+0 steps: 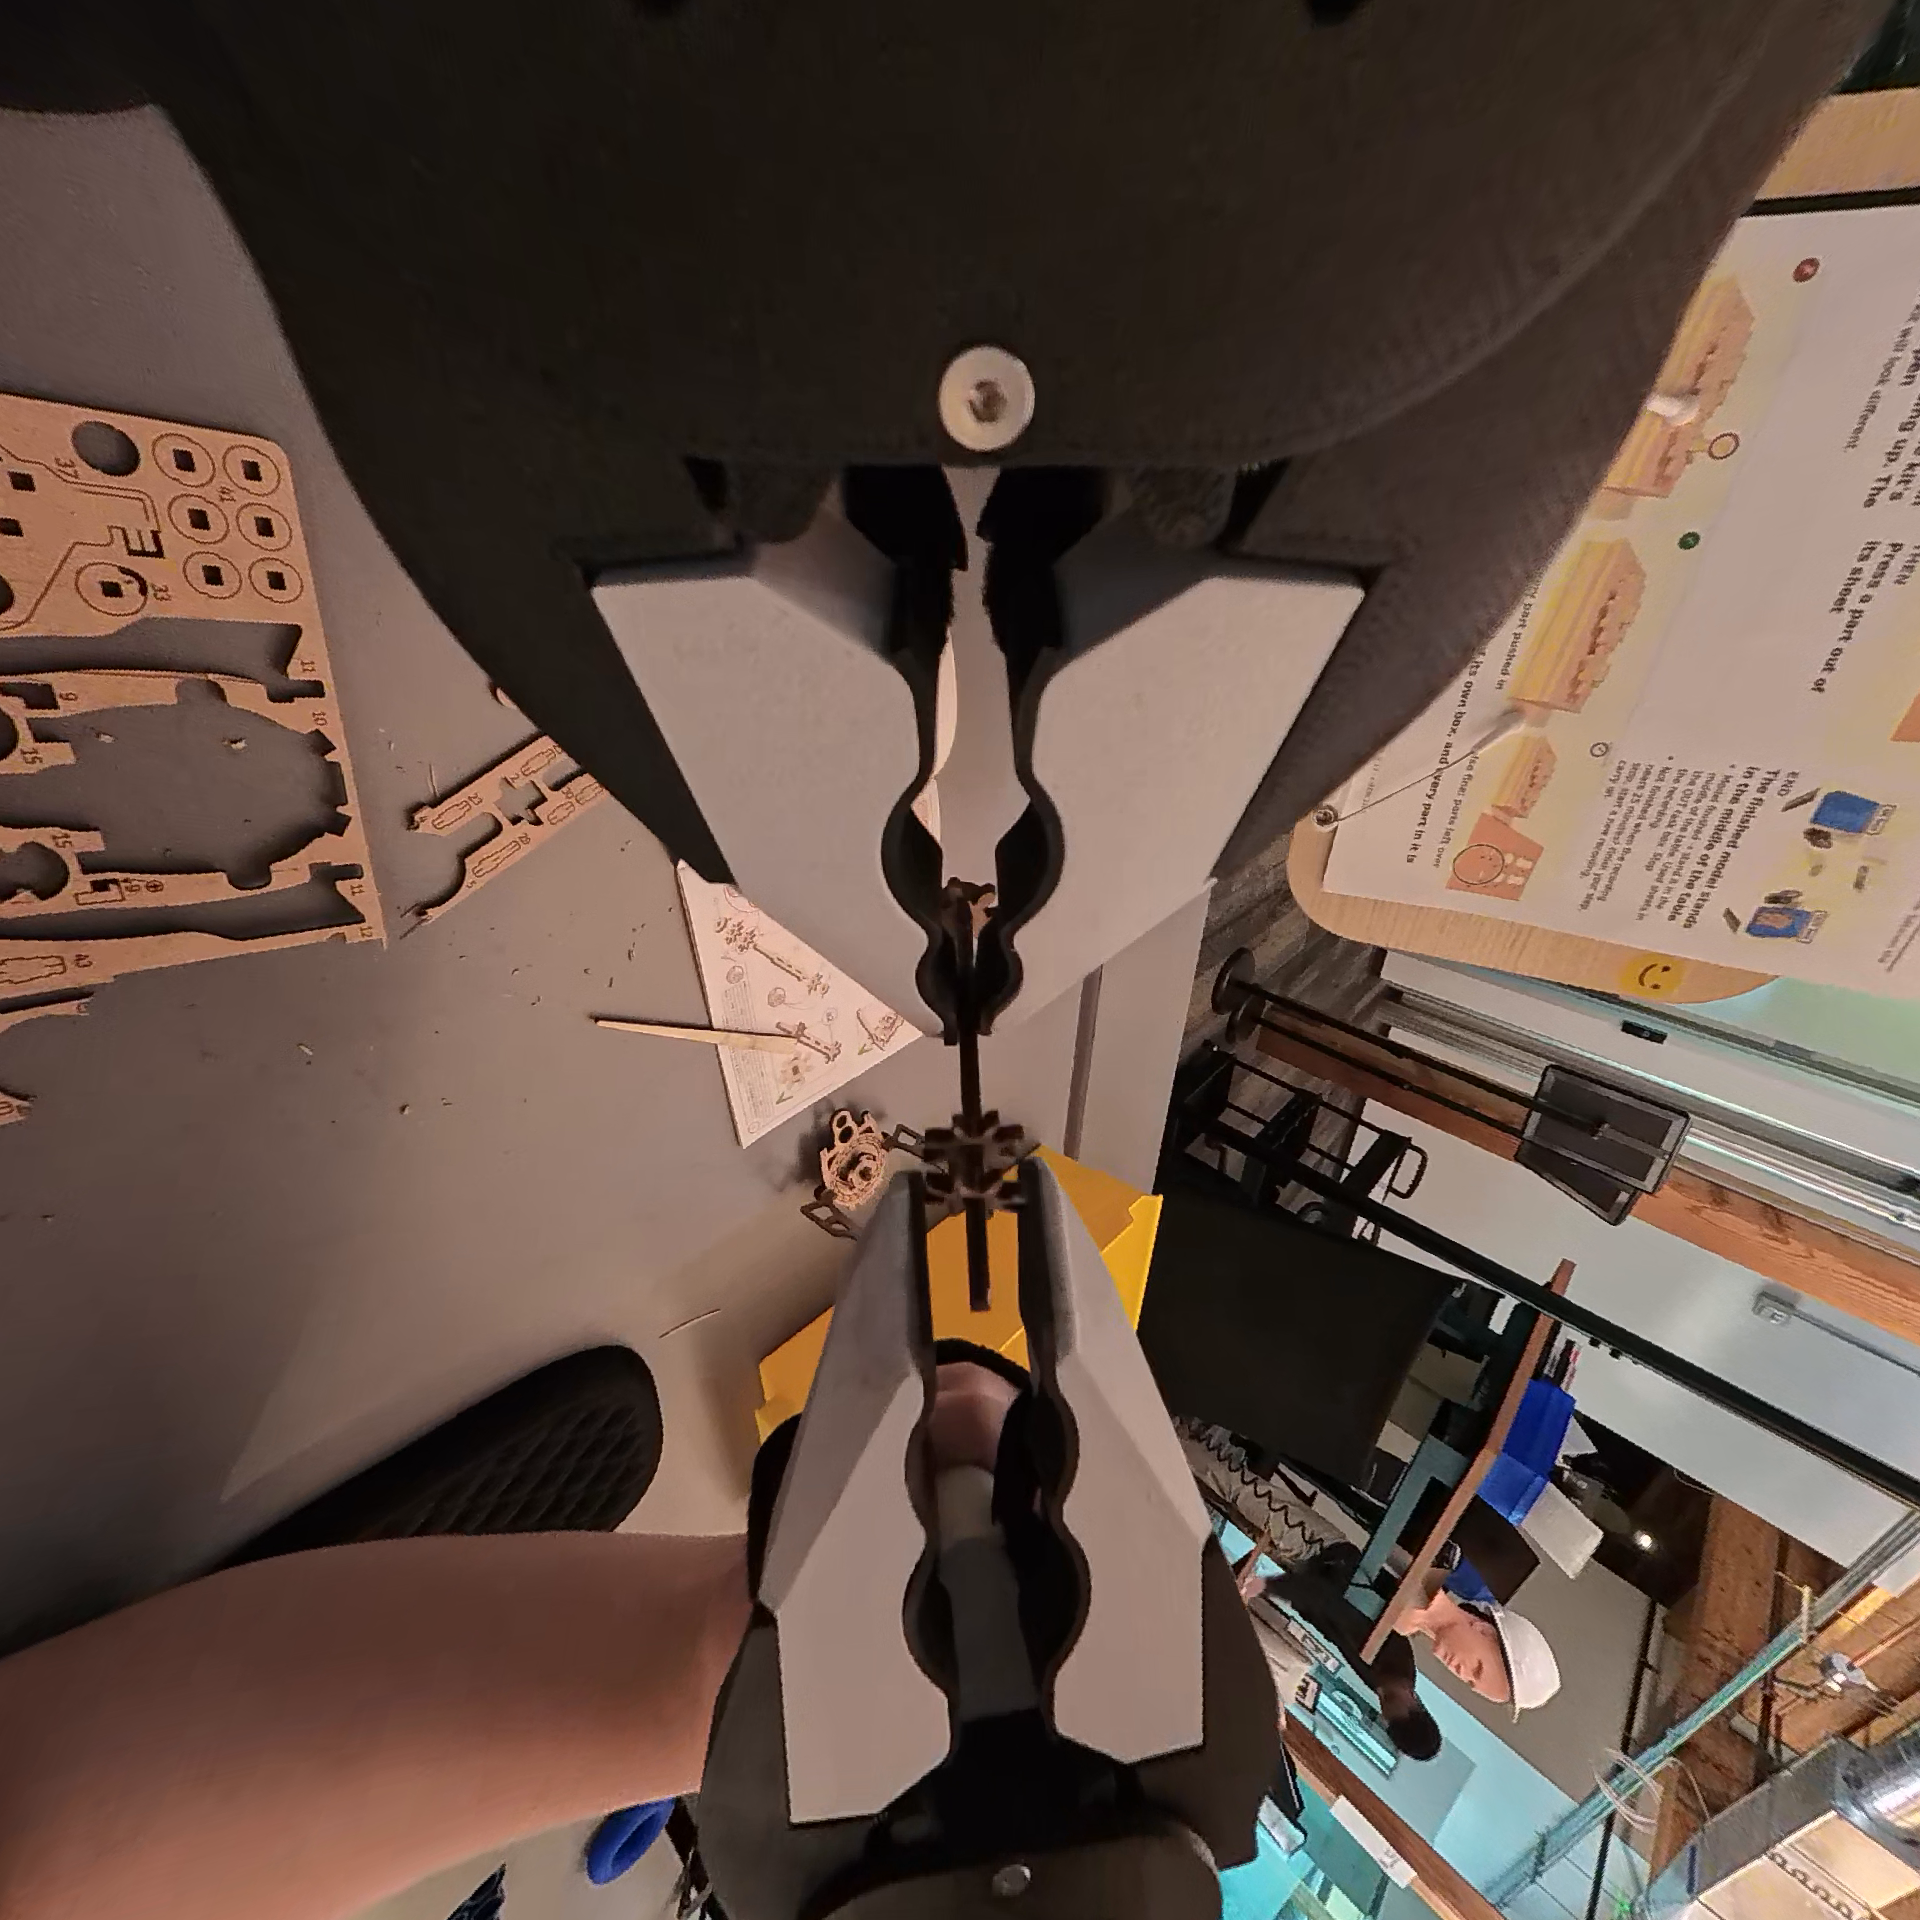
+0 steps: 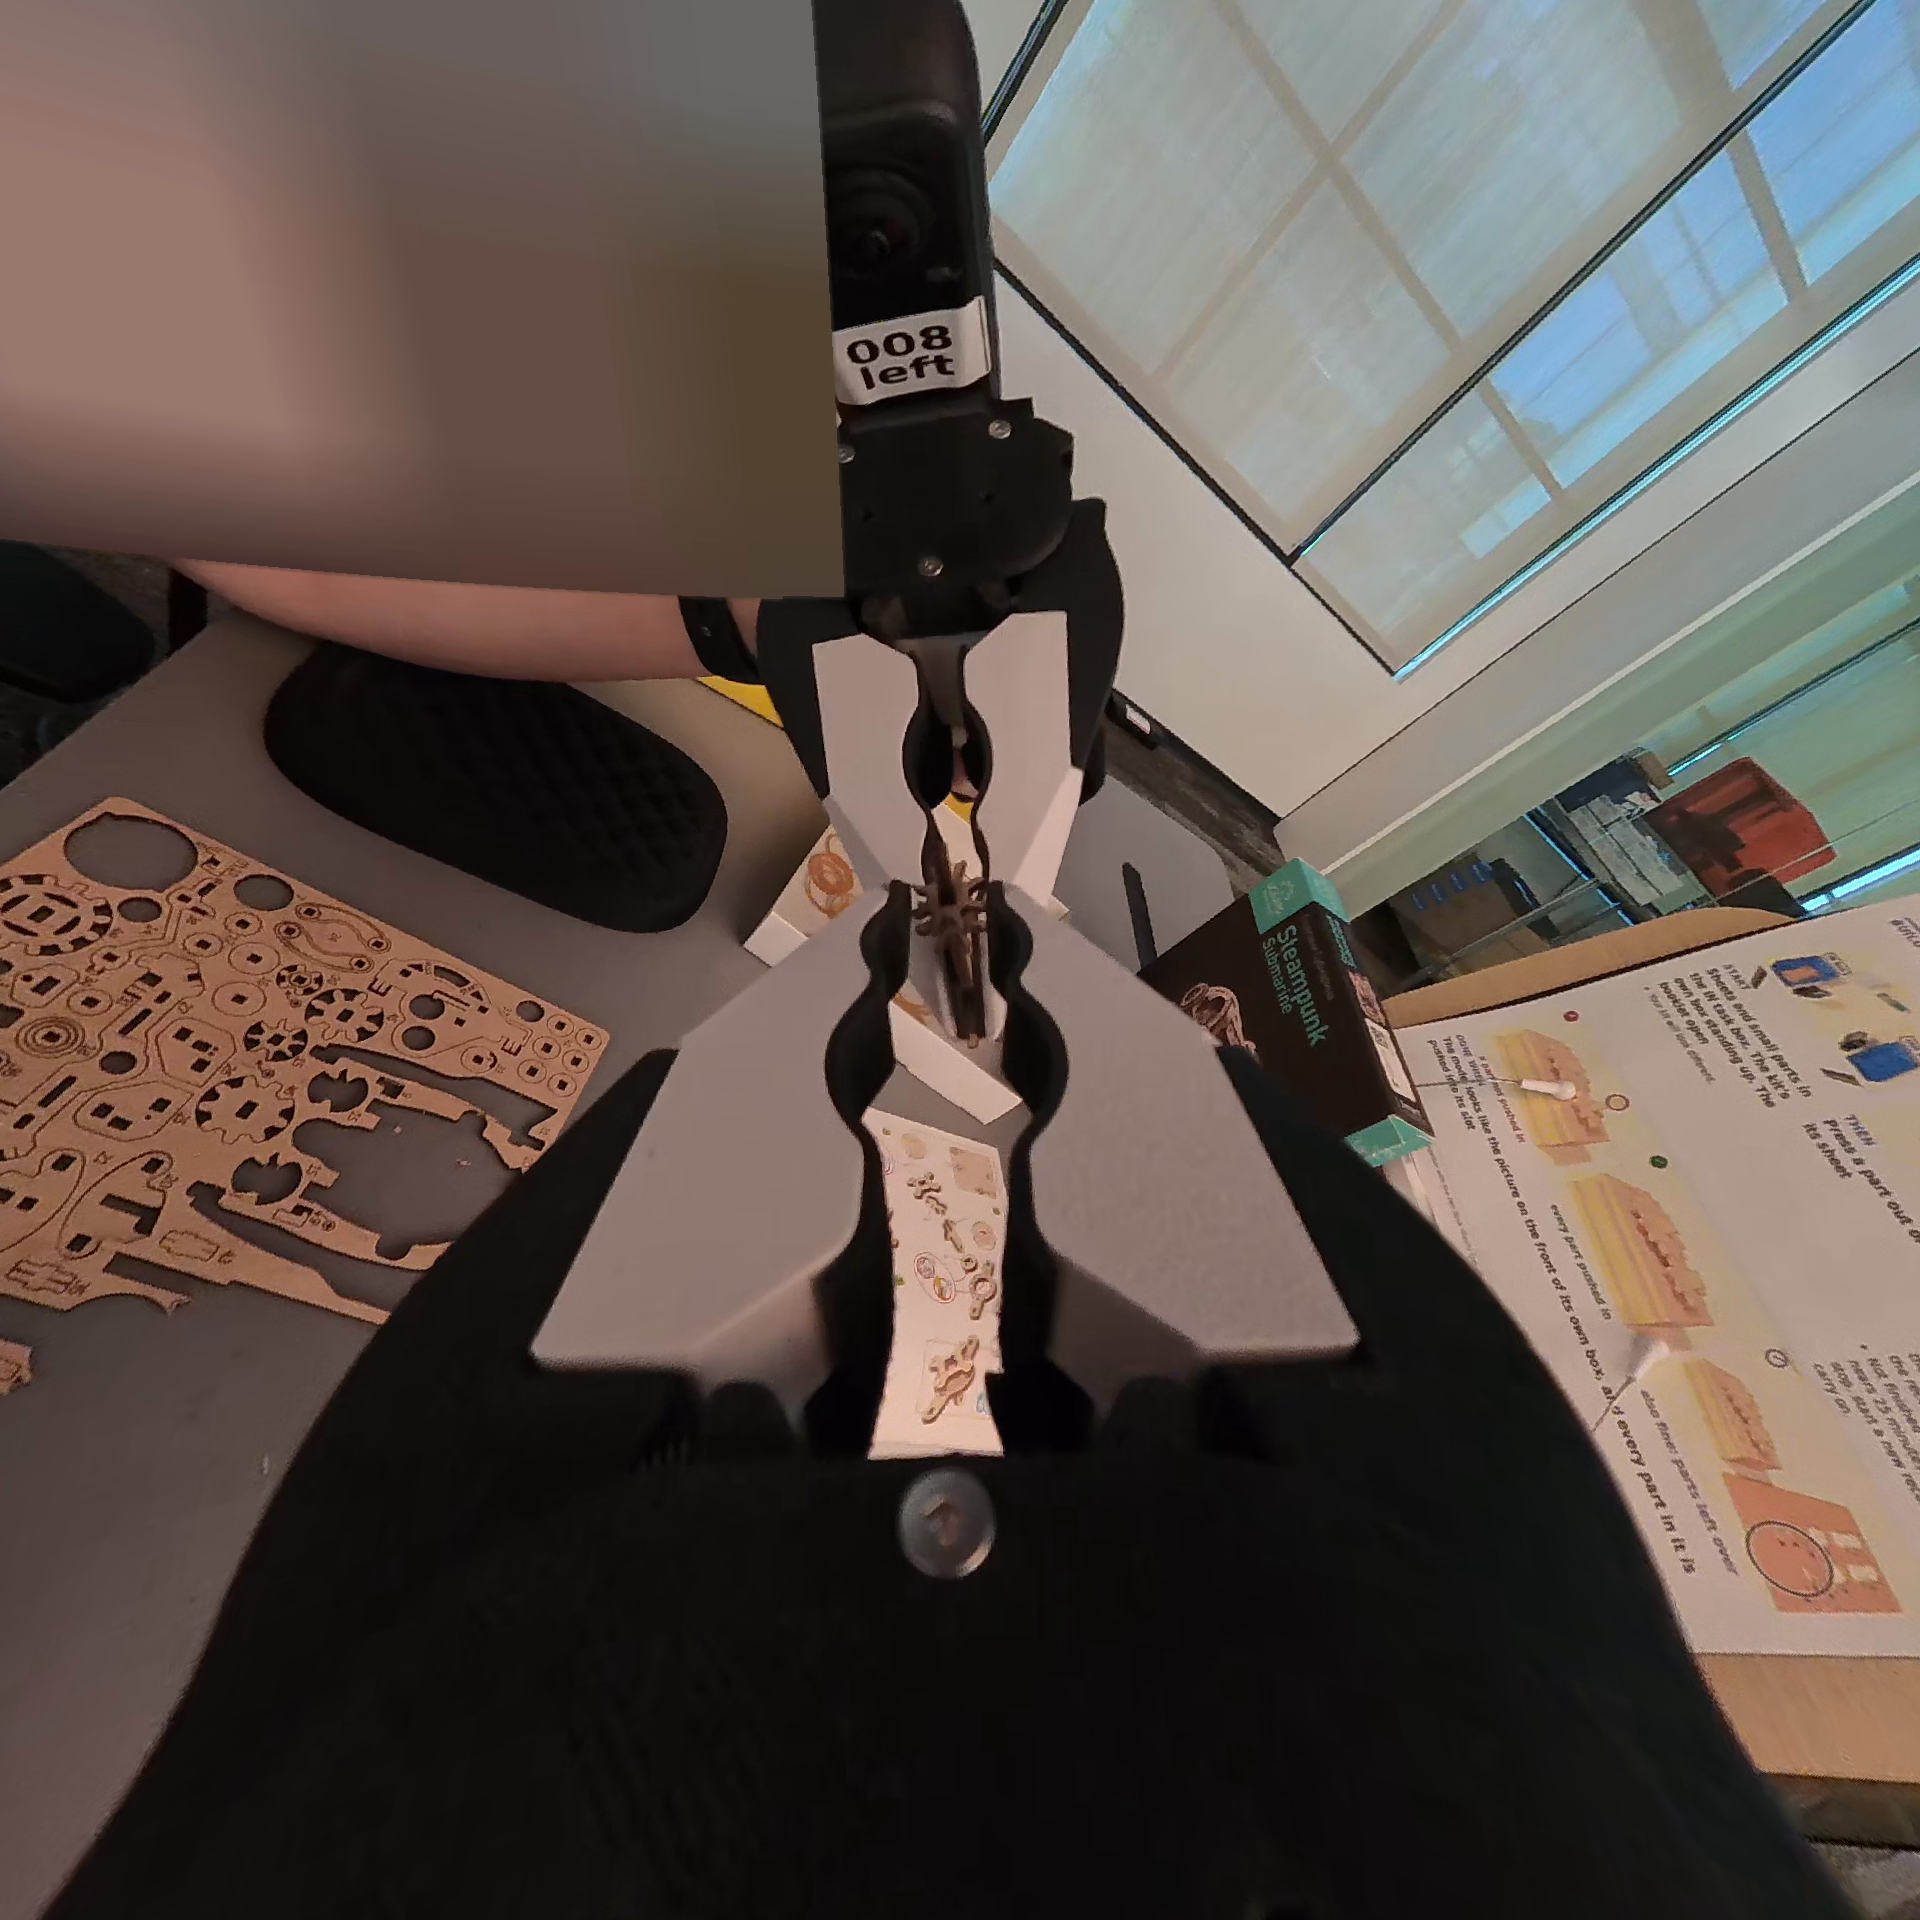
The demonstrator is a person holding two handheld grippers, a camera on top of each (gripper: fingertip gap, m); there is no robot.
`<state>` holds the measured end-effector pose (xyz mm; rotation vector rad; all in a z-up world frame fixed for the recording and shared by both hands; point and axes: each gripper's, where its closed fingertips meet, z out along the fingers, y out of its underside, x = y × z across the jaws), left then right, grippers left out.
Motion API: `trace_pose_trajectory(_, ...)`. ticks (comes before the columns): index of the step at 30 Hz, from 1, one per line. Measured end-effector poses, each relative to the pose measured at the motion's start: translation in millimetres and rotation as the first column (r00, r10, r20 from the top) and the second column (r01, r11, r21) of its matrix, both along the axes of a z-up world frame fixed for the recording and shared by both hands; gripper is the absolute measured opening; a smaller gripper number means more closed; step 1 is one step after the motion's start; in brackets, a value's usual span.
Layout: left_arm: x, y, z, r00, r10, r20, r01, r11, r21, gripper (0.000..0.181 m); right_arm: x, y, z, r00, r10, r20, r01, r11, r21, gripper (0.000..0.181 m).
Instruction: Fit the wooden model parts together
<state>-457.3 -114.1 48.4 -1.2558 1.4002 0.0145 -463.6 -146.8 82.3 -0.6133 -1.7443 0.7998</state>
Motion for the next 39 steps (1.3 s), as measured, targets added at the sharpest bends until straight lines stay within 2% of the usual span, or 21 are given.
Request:
trace_pose_trajectory(13,5,-8,6,0.999,-0.046,-0.013,0.047,0.996,0.077,0.0,2,-12,5,0.999,0.032,-0.029,-0.03,0.998,0.054,0.014)
trace_pose_trajectory(26,6,-9,4,0.996,-0.091,0.023,0.09,0.994,0.066,0.0,8,-12,11,0.999,0.031,-0.043,-0.028,0.998,0.06,0.017)
trace_pose_trajectory(33,2,-7,6,0.989,-0.11,0.096,0.108,0.994,0.03,0.0,17,-12,19,0.997,0.046,-0.059,-0.044,0.998,0.035,0.017)
trace_pose_trajectory(39,4,-5,0,0.99,-0.116,0.082,0.115,0.993,0.016,0.0,19,-9,19,0.998,0.041,-0.048,-0.04,0.999,0.026,0.017)
